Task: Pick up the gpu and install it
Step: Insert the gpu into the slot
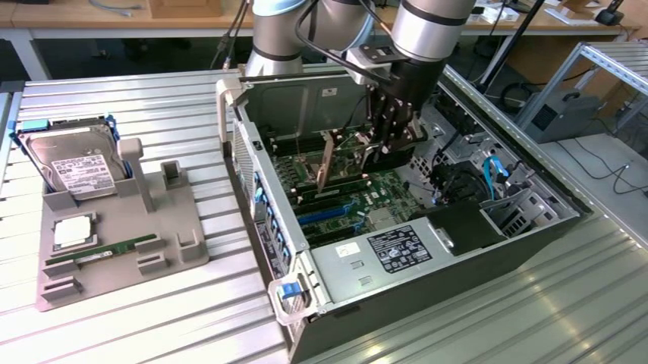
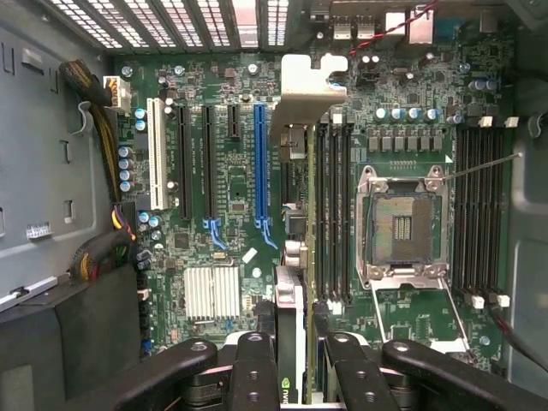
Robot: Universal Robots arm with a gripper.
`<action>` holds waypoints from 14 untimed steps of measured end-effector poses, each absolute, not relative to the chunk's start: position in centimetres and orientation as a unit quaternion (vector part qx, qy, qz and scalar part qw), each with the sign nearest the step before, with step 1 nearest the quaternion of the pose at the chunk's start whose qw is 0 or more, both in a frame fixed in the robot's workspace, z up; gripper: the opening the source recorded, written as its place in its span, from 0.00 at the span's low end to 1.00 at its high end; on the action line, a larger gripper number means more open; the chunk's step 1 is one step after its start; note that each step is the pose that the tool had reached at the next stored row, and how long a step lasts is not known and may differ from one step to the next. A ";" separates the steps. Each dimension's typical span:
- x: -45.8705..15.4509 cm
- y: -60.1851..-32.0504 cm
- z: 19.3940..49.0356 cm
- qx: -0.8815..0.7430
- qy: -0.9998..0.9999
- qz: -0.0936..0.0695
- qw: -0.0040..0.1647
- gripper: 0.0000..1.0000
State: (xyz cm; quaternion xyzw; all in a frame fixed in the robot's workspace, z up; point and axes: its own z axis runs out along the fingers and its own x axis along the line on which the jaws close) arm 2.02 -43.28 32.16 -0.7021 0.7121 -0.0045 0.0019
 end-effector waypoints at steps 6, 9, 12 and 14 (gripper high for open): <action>2.0 -43.3 32.0 -0.702 0.712 -0.004 0.002 0.27; 2.0 -43.4 31.9 -0.702 0.712 -0.004 0.002 0.27; 2.0 -43.4 31.9 -0.702 0.712 -0.004 0.002 0.27; 2.0 -43.4 31.8 -0.702 0.712 -0.004 0.002 0.27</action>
